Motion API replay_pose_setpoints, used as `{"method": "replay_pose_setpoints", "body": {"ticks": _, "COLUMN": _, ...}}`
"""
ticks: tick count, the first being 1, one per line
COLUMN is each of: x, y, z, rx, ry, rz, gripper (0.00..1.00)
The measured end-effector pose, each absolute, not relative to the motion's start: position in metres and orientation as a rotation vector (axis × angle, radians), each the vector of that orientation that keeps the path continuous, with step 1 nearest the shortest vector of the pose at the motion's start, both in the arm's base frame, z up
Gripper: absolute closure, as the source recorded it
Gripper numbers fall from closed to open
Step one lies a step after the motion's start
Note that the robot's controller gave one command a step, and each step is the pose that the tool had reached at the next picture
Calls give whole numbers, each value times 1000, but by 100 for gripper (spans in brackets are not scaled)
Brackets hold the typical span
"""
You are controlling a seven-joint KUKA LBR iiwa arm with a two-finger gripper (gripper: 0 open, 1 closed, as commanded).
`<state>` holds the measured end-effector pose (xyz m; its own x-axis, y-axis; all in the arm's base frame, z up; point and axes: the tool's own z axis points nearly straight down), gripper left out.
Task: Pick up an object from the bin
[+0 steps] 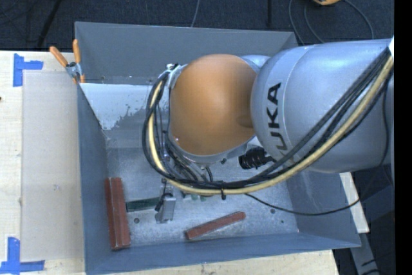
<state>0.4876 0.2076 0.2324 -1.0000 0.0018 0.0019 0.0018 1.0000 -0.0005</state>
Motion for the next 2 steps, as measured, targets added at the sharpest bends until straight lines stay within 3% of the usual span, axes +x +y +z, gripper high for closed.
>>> {"method": "replay_pose_setpoints", "body": {"ticks": 1, "x": 488, "y": 207, "z": 232, "rx": -5, "ry": -3140, "rz": 1, "gripper": 0}}
{"method": "replay_pose_setpoints", "body": {"ticks": 2, "x": 491, "y": 203, "z": 186, "rx": 15, "ry": -3147, "rz": -3, "gripper": 0}}
